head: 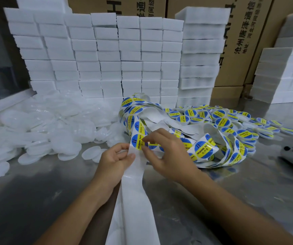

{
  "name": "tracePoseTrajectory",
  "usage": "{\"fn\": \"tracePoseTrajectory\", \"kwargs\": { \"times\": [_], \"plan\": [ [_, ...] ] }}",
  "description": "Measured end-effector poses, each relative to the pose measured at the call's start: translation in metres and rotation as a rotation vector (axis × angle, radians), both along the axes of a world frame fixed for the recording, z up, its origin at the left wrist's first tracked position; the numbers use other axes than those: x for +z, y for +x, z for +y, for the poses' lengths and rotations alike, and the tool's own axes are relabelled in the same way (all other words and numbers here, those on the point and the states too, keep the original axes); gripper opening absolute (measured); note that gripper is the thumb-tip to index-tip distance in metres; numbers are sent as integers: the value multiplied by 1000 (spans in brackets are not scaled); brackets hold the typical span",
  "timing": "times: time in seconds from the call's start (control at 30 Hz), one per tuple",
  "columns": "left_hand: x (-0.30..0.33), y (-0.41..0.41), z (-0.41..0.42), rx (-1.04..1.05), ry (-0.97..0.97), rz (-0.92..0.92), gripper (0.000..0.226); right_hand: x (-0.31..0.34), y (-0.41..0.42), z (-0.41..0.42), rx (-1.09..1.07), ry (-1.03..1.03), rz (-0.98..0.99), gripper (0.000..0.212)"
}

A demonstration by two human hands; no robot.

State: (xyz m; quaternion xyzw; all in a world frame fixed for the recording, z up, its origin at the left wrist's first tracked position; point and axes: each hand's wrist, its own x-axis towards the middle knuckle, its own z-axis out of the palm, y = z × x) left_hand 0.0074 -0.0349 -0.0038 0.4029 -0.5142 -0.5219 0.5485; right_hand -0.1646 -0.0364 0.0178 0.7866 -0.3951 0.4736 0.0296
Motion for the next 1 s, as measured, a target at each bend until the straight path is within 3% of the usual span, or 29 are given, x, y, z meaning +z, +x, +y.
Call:
{"fn": "tracePoseTrajectory", "kwargs": {
  "times": [0.1, 0.23, 0.5, 0.73, 0.87, 1.0],
  "plan": [
    [2, -1, 1, -89, 50, 155, 27, -5, 3, 0, 32, 74, 2, 32],
    [7, 3, 1, -166, 87, 320, 36, -6, 5, 1, 100, 82, -28, 37],
    [5, -1, 5, -70, 8, 170, 22, -5, 3, 4, 17, 56, -68, 24],
    [6, 1, 7, -5, 1, 67, 36, -3, 2, 3, 41, 80, -63, 9],
    [5, 1, 5, 43, 3, -28, 31, -1, -1, 0, -4, 206, -300, 6],
    [5, 4, 3, 117, 32, -30, 32, 11, -7, -5, -35, 543, -820, 6]
  ]
}}
